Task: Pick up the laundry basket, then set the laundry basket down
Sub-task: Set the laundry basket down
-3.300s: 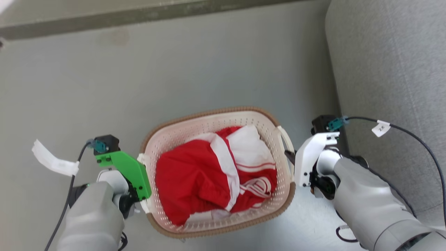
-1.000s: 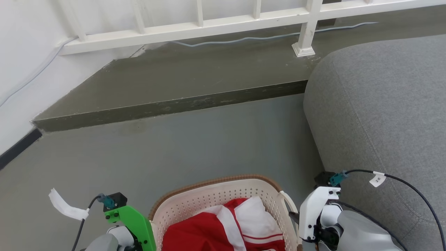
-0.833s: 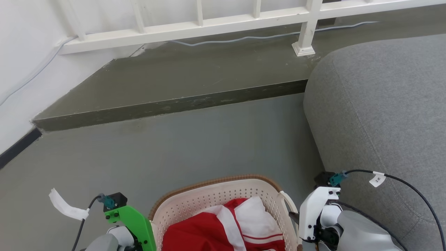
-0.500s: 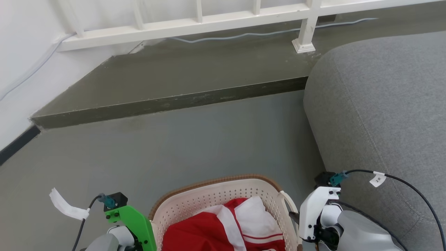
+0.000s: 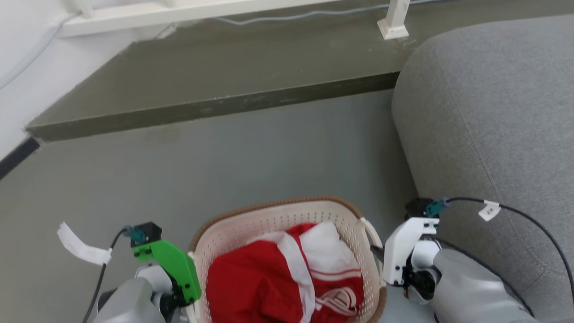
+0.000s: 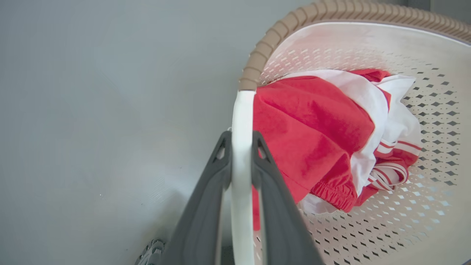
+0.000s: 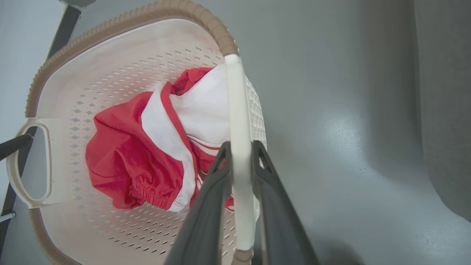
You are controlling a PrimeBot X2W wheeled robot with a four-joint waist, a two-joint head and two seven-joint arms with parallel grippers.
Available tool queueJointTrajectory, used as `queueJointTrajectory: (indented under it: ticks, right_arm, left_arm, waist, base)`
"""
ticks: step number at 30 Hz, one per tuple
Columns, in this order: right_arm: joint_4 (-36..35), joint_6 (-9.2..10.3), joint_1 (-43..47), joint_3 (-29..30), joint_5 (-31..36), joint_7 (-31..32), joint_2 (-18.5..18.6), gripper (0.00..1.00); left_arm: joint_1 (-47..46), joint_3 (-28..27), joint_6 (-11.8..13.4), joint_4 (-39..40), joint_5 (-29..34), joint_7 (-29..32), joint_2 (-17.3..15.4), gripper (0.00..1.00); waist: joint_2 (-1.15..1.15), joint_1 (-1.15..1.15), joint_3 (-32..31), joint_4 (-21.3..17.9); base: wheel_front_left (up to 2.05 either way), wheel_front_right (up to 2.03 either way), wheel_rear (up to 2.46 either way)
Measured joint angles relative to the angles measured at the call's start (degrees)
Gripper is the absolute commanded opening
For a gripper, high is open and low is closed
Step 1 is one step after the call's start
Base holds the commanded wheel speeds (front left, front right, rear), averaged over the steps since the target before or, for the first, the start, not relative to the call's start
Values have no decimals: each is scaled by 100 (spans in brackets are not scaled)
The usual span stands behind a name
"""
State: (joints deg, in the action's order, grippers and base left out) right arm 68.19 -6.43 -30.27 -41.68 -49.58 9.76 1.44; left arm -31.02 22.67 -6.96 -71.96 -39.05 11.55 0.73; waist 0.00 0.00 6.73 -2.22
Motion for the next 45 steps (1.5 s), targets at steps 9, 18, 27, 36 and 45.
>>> queueJointTrajectory:
  ticks: [9,18,27,36,45]
  right_arm:
    - [-112,110,-437,5,0,-200,12,0]
    - [-175,250,-1005,12,21,-458,14,0]
    - [-232,350,-1572,5,126,-730,10,0]
    - [-265,410,-2067,34,168,-993,5,0]
    - [-277,461,-2491,45,225,-1183,-2,0]
  left_arm:
    - [-426,3,97,105,49,-205,-44,0]
    - [-956,4,119,253,101,-389,-129,0]
    - [-1430,2,175,401,178,-644,-224,0]
    - [-1906,3,177,524,221,-870,-315,0]
    - [-2322,22,220,579,386,-1122,-386,0]
  waist:
    - [0,0,541,8]
    - [0,0,1177,39]
    - [0,0,1843,49]
    - [0,1,2513,29]
    - [0,1,3148,11]
  base:
    - [0,0,0]
    - [0,0,0]
    - [0,0,0]
    - [0,0,0]
    - [0,0,0]
